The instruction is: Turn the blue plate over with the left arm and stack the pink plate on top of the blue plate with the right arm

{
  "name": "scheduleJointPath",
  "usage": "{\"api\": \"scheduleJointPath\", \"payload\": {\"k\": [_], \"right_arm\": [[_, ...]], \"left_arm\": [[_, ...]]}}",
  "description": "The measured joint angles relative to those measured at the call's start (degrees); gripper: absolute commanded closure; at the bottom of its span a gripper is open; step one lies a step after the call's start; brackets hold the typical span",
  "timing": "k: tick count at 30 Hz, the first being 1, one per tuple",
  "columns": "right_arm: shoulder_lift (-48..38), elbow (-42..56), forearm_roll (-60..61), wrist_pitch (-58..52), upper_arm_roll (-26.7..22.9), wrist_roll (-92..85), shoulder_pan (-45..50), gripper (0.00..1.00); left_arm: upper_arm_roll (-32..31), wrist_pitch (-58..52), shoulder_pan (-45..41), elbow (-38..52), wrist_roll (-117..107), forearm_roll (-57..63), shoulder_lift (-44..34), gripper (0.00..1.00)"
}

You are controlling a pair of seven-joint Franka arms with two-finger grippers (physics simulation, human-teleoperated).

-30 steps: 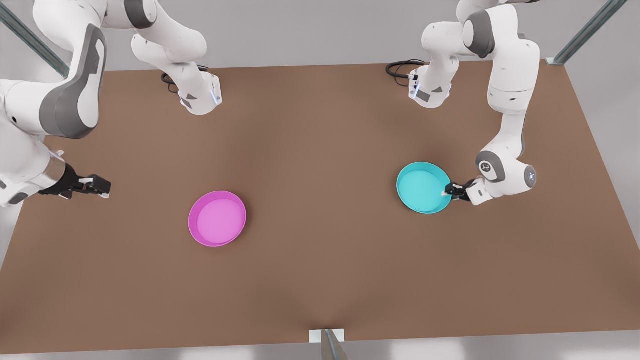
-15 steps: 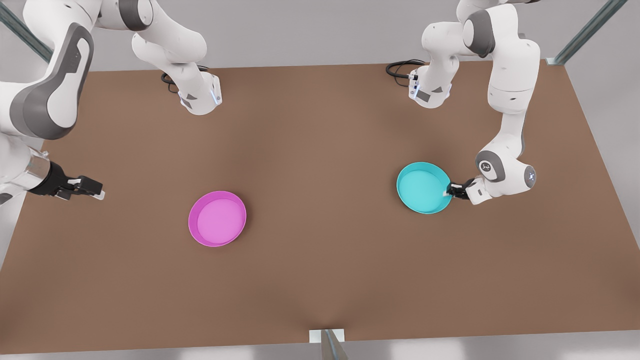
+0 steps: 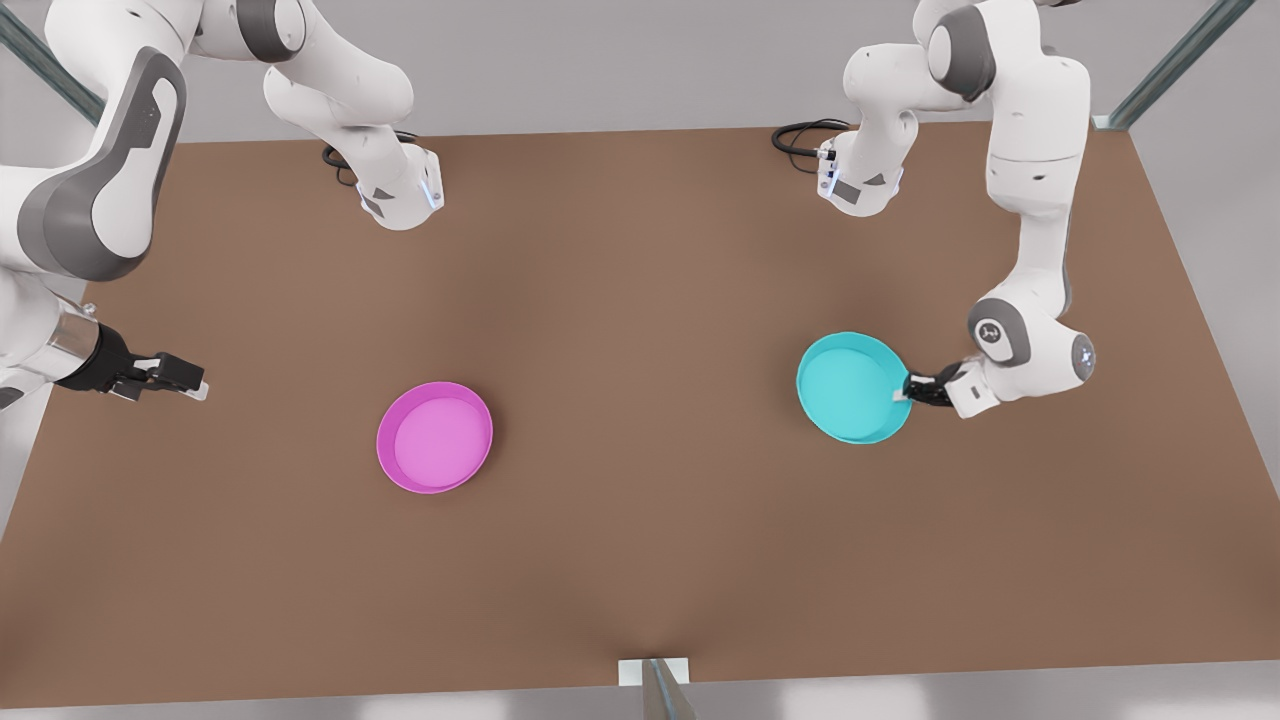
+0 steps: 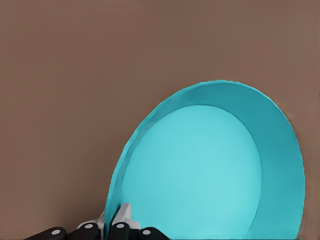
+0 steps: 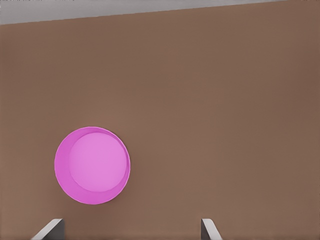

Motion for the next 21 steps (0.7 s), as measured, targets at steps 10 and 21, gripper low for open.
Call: {"api": "scheduleJointPath", "payload": {"k": [10, 21], "right_arm": [[5.7, 1.8, -8.6, 4.5, 4.1, -0.2, 8.2, 0.00], [-1.3, -8.8, -7.7, 4.8, 6.0, 0.0, 7.9, 0.00]], "left_arm": [[-7.2, -0.1, -0.2, 6.6, -19.3, 2.1, -2.2, 0.79], [-10.0, 0.6, -11.3, 23.2, -44.4, 5.2, 1.8, 0.79]]}}
